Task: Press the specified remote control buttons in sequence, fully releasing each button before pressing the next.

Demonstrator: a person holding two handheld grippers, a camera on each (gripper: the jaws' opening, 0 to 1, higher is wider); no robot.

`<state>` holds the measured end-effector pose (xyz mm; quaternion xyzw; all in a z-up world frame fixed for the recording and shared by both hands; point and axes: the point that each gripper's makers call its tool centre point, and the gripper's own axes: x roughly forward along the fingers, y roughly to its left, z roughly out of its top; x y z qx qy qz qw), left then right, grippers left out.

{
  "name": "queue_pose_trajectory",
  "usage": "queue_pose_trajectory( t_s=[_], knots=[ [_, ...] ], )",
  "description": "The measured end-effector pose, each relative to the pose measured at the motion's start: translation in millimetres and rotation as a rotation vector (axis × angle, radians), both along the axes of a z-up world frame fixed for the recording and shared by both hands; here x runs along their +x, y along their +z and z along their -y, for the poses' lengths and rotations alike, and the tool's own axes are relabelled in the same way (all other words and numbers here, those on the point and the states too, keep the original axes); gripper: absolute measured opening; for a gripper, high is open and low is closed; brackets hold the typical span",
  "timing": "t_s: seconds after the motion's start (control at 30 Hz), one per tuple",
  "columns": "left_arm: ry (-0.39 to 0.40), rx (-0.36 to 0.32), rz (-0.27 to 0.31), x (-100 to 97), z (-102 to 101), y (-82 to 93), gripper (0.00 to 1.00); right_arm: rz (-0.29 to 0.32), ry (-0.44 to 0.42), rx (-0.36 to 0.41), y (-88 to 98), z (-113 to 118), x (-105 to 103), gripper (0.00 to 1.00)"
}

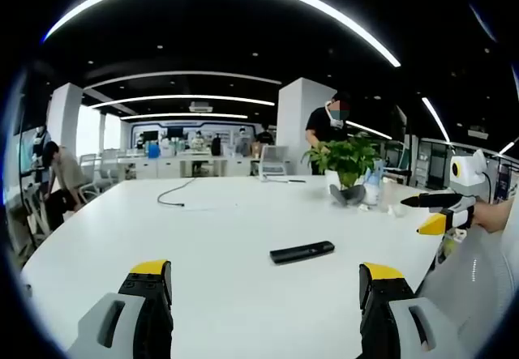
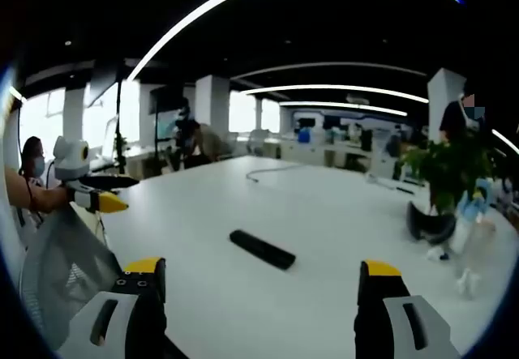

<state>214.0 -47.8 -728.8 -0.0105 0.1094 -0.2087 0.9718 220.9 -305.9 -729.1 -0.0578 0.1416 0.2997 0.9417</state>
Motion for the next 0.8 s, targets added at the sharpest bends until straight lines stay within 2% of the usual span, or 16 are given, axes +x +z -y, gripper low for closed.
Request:
queue_pose_trajectory(
  t_s=[0.1,0.27,0.47,0.8],
  knots=[
    [0.001,0.002,-0.009,0.3,0,-1.9,1.00,-0.004,-0.034,-0.007,-3.3,8,4,0.97],
    [0.001,0.019,-0.015,-0.5,0,-3.7,0.98,-0.035,-0.042,-0.021,-11.2,11,4,0.98],
    [0.019,-0.001,-0.007,0.5,-3,-1.1,0.99,-0.004,-0.013,-0.078,-12.2,7,1,0.97],
    [0.027,0.006,-0.015,0.5,-3,-3.4,0.99,0.017,0.019,-0.074,-9.0,2,-1,0.97]
  ],
)
